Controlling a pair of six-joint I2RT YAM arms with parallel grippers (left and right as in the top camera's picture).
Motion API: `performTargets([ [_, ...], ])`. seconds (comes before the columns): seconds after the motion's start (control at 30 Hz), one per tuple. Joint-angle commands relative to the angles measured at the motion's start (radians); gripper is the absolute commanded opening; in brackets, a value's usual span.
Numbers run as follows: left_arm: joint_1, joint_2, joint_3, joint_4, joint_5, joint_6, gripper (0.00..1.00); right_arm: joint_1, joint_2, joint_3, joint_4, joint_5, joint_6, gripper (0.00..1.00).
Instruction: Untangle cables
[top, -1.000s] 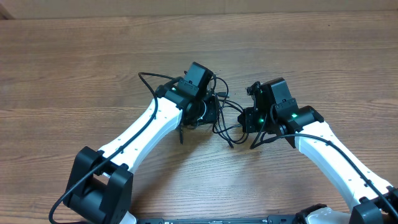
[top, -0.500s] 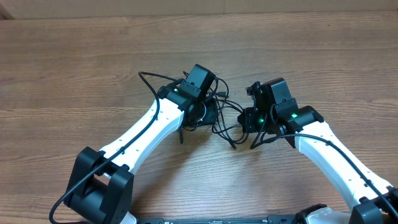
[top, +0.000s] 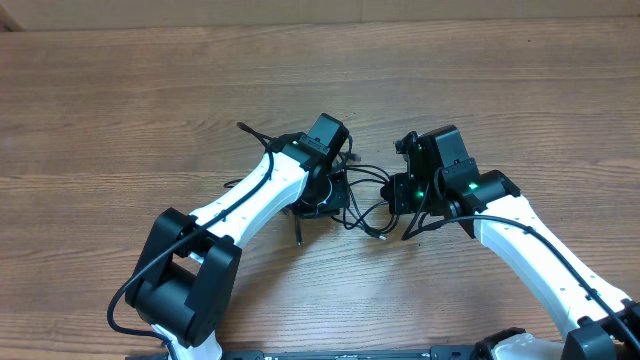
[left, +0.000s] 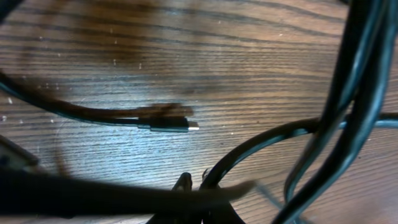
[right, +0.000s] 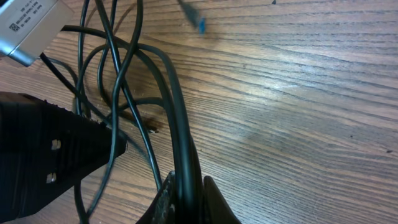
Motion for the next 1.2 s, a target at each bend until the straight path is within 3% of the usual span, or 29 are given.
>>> performTargets([
  [0.0, 0.0, 0.014, -0.005, -0.008, -0.02, 0.05, 0.04, -0.004, 0.004, 0.0, 0.01, 0.01, -0.001, 0.04],
  [0.17, 0.013, 0.013, -0.005, -0.058, -0.068, 0.196, 0.04, -0.004, 0.004, 0.0, 0.007, 0.044, 0.0, 0.04],
  [0.33, 0.113, 0.005, 0.011, -0.204, -0.262, 0.21, 0.04, -0.016, 0.004, 0.0, -0.025, 0.167, 0.023, 0.04],
  [0.47, 0.23, -0.006, 0.013, -0.237, -0.231, 0.213, 0.04, -0.058, 0.004, 0.0, -0.043, 0.201, 0.083, 0.04],
  [0.57, 0.3, -0.006, 0.013, -0.216, -0.073, 0.309, 0.04, -0.083, 0.004, 0.0, -0.043, 0.157, 0.083, 0.04],
  [0.63, 0.324, -0.006, 0.013, -0.195, 0.087, 0.452, 0.04, -0.092, 0.004, 0.0, -0.043, 0.156, 0.083, 0.04],
  [0.73, 0.336, -0.006, 0.013, -0.188, 0.379, 0.764, 0.04, -0.103, 0.004, 0.0, -0.043, 0.156, 0.083, 0.04],
  [0.87, 0.335, -0.006, 0.013, -0.24, 0.566, 1.008, 0.04, -0.117, 0.004, 0.0, -0.045, 0.155, 0.083, 0.04],
  [1.03, 0.336, -0.006, 0.013, -0.246, 0.668, 1.077, 0.04, -0.117, 0.004, 0.0, -0.047, 0.155, 0.083, 0.04],
  [1.17, 0.349, -0.006, 0.013, -0.179, 0.793, 0.963, 0.04, -0.117, 0.004, 0.0, -0.051, 0.155, 0.083, 0.04],
])
